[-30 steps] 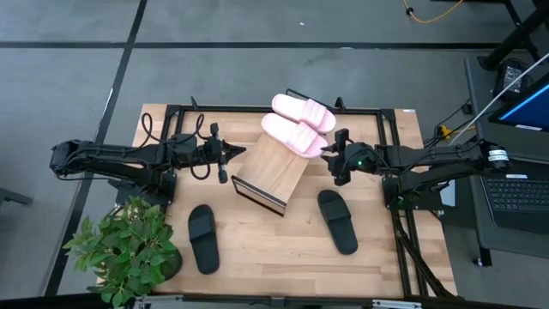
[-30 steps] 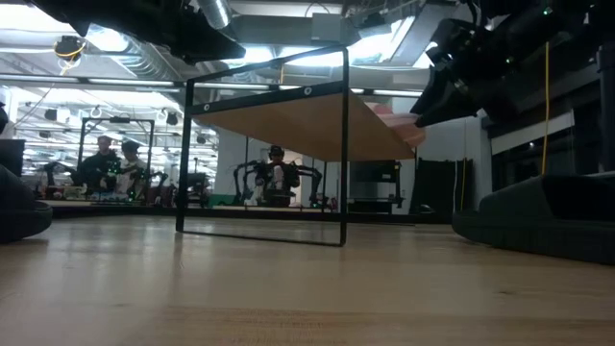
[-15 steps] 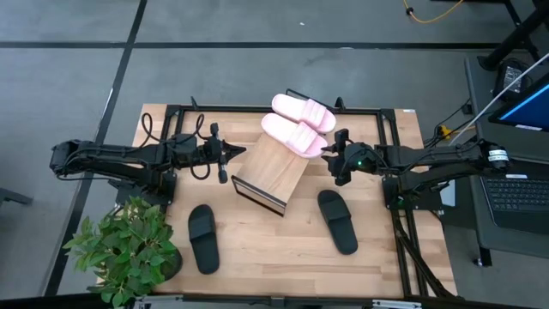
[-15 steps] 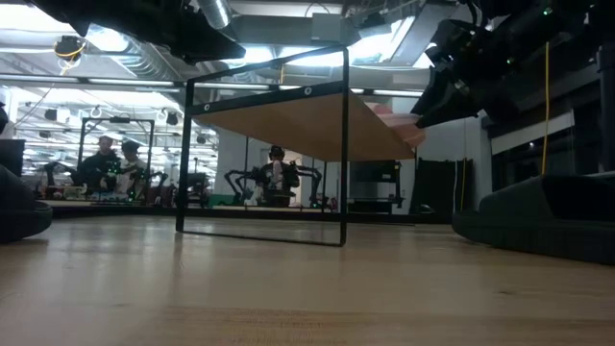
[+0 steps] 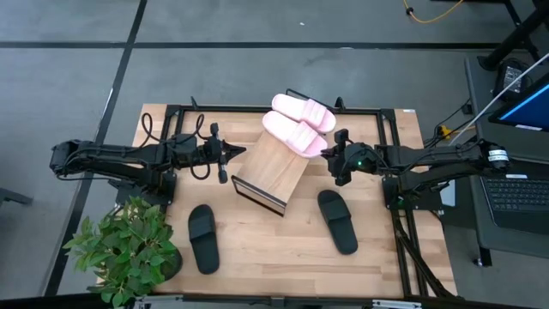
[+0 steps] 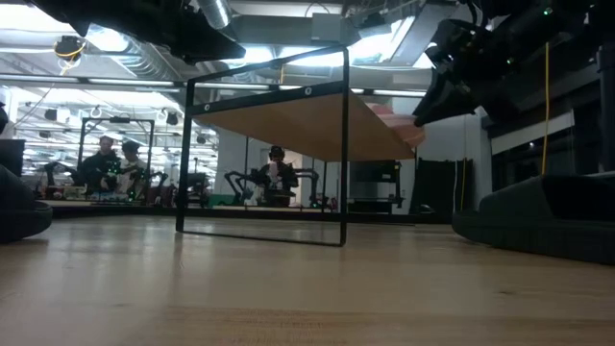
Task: Pick and place slides into the shelf
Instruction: Put the left pink slide on the shelf
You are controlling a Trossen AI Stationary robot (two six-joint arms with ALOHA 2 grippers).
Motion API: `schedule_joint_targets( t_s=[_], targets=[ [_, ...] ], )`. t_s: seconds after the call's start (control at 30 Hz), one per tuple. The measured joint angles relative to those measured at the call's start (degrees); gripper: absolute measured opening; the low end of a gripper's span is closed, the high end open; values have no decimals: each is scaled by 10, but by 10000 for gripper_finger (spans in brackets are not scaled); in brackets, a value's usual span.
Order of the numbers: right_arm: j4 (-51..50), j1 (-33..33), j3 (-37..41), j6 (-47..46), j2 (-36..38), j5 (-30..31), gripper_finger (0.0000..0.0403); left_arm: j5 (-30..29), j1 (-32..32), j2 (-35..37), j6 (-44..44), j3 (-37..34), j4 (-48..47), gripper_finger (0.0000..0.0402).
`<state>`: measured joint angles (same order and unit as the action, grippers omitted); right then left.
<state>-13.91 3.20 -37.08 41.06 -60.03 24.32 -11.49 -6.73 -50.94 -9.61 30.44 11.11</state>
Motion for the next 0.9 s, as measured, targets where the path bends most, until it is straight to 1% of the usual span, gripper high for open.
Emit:
schedule_joint_targets(
  t_s=[0.2,0.37,0.5,0.8,0.9],
  targets=[
    [0,0,0,0,0,2,30,0,0,0,0,0,0,0],
    [11,0,0,0,0,43,18,0,0,0,0,0,0,0],
    [22,0,0,0,0,59,17,0,0,0,0,0,0,0],
    [25,0,0,0,0,61,16,0,0,0,0,0,-1,0],
    [21,0,0,0,0,61,25,0,0,0,0,0,-1,0]
  ],
)
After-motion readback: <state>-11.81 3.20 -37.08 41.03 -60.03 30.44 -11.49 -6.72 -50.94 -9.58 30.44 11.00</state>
